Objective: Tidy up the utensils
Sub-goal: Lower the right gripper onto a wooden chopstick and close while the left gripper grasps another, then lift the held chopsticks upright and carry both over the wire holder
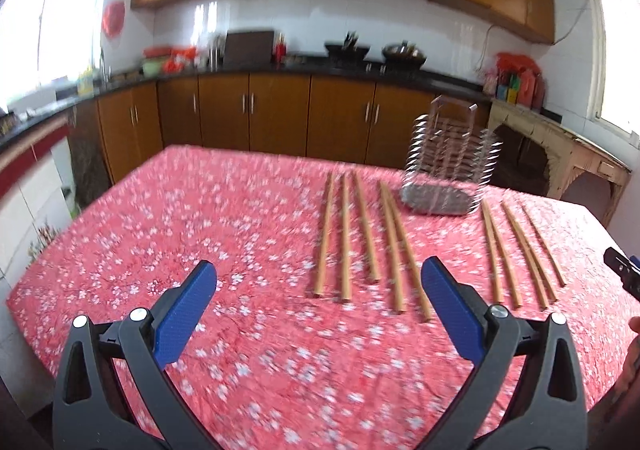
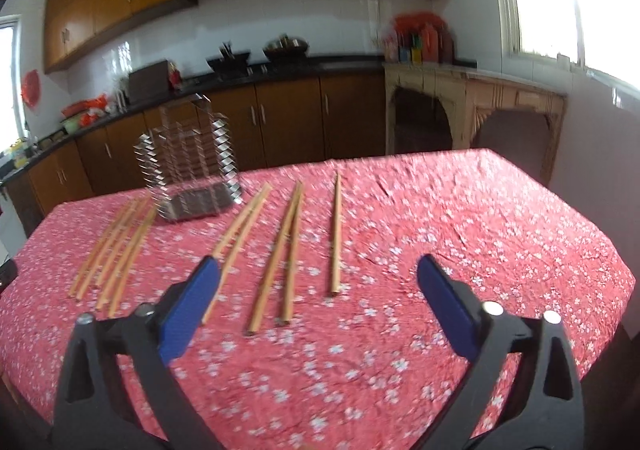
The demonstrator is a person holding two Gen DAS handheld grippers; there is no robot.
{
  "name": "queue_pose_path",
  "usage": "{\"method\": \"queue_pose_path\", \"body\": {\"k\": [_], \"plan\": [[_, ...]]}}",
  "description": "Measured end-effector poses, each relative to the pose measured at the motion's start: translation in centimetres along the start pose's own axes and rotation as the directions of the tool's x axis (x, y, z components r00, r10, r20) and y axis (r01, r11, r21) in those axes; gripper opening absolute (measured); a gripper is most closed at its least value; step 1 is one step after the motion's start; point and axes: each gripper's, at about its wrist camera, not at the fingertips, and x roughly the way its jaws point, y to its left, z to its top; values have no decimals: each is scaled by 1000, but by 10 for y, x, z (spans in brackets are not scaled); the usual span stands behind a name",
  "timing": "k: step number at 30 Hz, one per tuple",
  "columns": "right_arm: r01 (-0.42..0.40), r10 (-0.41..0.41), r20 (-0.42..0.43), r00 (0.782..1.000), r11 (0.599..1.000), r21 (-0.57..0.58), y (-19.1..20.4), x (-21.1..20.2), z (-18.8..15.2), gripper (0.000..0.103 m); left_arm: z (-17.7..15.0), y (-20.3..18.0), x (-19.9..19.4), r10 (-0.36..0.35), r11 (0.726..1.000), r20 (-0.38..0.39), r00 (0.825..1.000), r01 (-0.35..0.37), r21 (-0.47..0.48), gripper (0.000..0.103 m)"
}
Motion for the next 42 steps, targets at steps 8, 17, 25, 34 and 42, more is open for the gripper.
{"method": "queue_pose_path", "body": {"k": [8,17,25,34,42], "plan": [[18,-16,-267,964,1000,8,-19,97,8,47,11,16,66,-6,998,-208,978,19,64,72],[45,-53,-316,947,998,-34,-13,129,-5,33,2,-7,107,-1,989,-323,946,49,142,49],[45,-59,-301,952,997,-55,-1,132,-6,24,-1,-11,124,3,987,-357,934,55,151,32],[25,-33,-288,957,999,-30,-10,121,-6,8,0,-11,122,-5,988,-354,935,59,142,7],[41,-46,-85,995,997,-65,-18,56,21,8,29,2,59,-47,987,-162,986,71,144,7]]}}
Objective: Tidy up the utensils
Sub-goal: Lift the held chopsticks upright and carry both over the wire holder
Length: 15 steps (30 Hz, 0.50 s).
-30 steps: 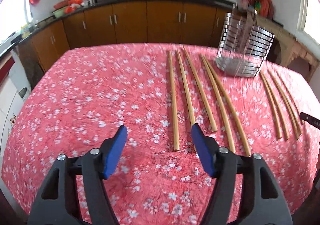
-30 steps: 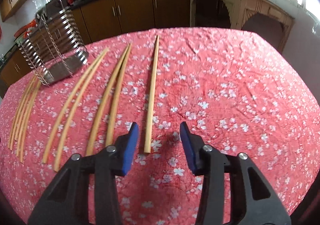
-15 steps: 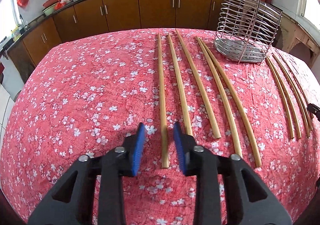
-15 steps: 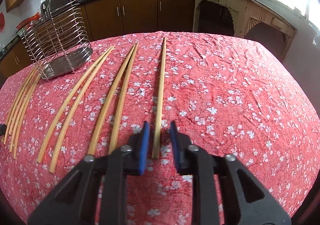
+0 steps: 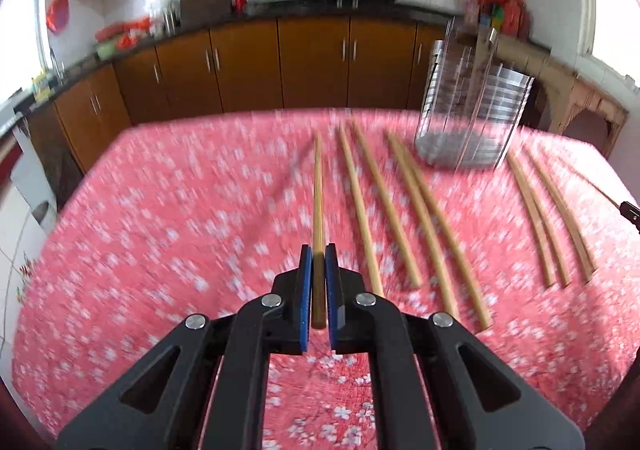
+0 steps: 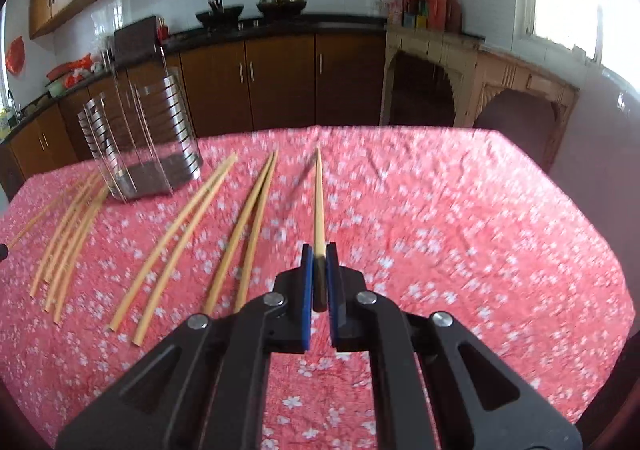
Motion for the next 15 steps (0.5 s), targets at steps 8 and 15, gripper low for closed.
{"method": "queue_pose_path", "body": {"k": [8,15], "plan": [[10,-11,231,973,1000,5,-12,-62,40,8,43,15,-62,-9,999,223,975,20,-48,7],[-19,6,295,956,999,40,-19,-70,66,8,71,24,-68,11,996,260,965,13,-91,7]]}}
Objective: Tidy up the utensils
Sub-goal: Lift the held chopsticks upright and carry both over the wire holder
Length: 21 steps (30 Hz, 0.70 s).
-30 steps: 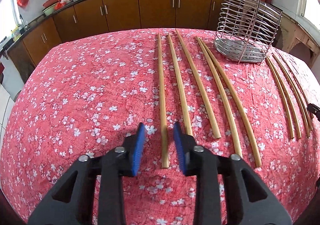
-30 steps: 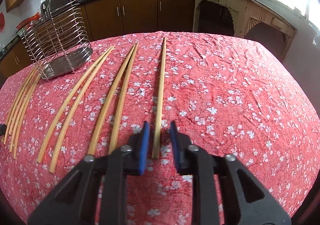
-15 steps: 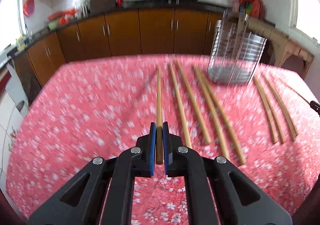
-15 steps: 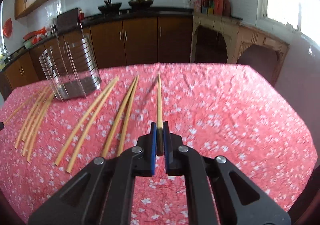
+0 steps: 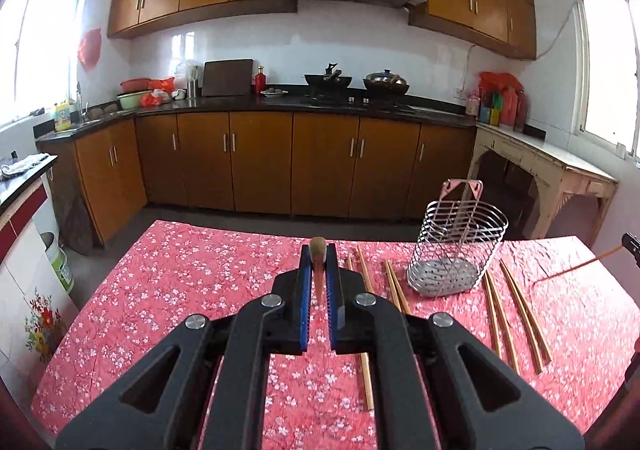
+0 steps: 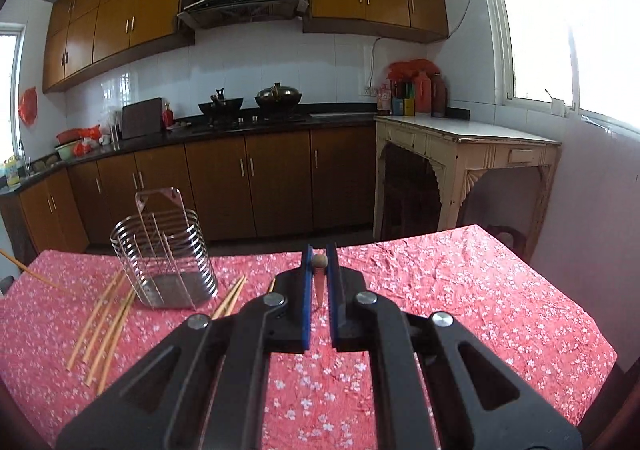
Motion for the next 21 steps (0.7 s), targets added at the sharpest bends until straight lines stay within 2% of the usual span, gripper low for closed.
{"method": "queue_pose_path", "body": {"k": [13,17,21], "plan": [[-10,10,44,999,1000,1,3,6,28,7,16,9,5,38,999,23,999,-38,-12,7],[-44,43,82,996,999,10,7,5,60,7,40,6,6,52,999,46,998,-51,-5,7],[-103,97,150,984,994,37,17,-1,106,7,80,-11,-2,49,998,118,992,-52,23,7]]}}
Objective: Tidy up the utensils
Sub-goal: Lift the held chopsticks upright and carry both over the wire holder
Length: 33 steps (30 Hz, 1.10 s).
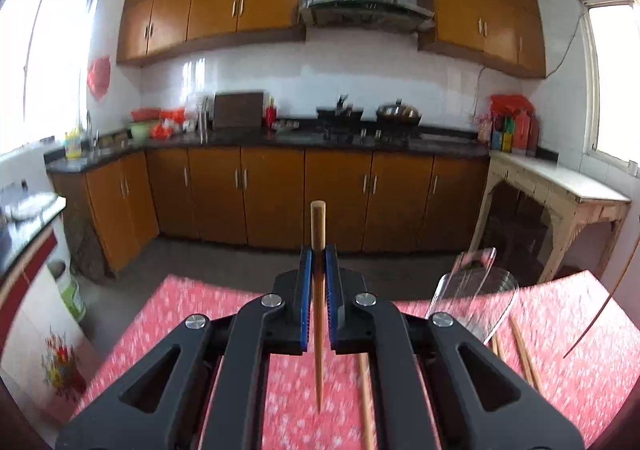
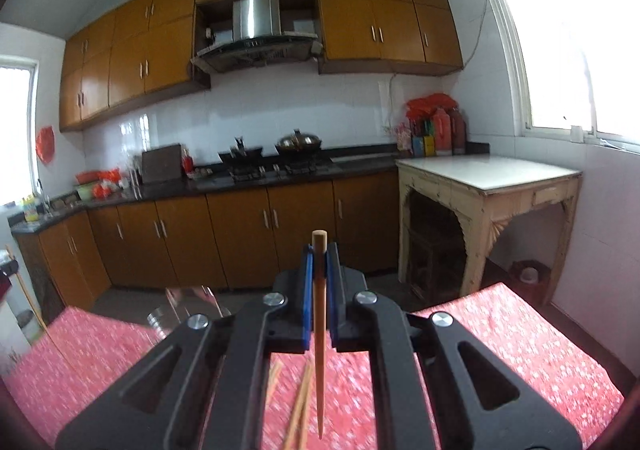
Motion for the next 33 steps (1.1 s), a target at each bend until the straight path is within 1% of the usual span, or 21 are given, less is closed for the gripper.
{"method": "queue_pose_path", "body": {"k": [3,5,8,11,13,15,20,22,29,33], "plan": [[-56,54,59,997,998,38,9,2,34,7,39,-18,-7,-32,999,73,997,32,-10,7],[-107,99,100,990,991,76,16,6,53,7,55,-29,-10,-53,998,108,993,56,-26,7],[-177,159,139,977,976,124,26,21,69,7,77,-50,-9,-86,993,166,982,97,-65,7],[-220,196,168,966,966,133,40,39,74,7,83,-66,-2,-110,986,209,972,133,-102,7],[-235,212,182,960,965,113,53,51,70,7,82,-72,4,-120,982,219,968,148,-118,7],[-233,214,184,959,969,87,66,61,65,7,75,-82,18,-133,978,209,969,163,-130,7],[-236,228,152,962,971,41,84,82,48,7,54,-94,50,-136,980,147,980,155,-125,7],[-240,234,134,963,970,28,90,89,39,7,48,-96,59,-140,979,131,981,157,-130,7],[-246,243,72,967,968,47,94,113,11,7,26,-102,89,-120,982,113,986,134,-135,7],[-246,245,27,969,967,73,92,130,-5,7,14,-103,102,-135,978,78,988,146,-149,7]]}}
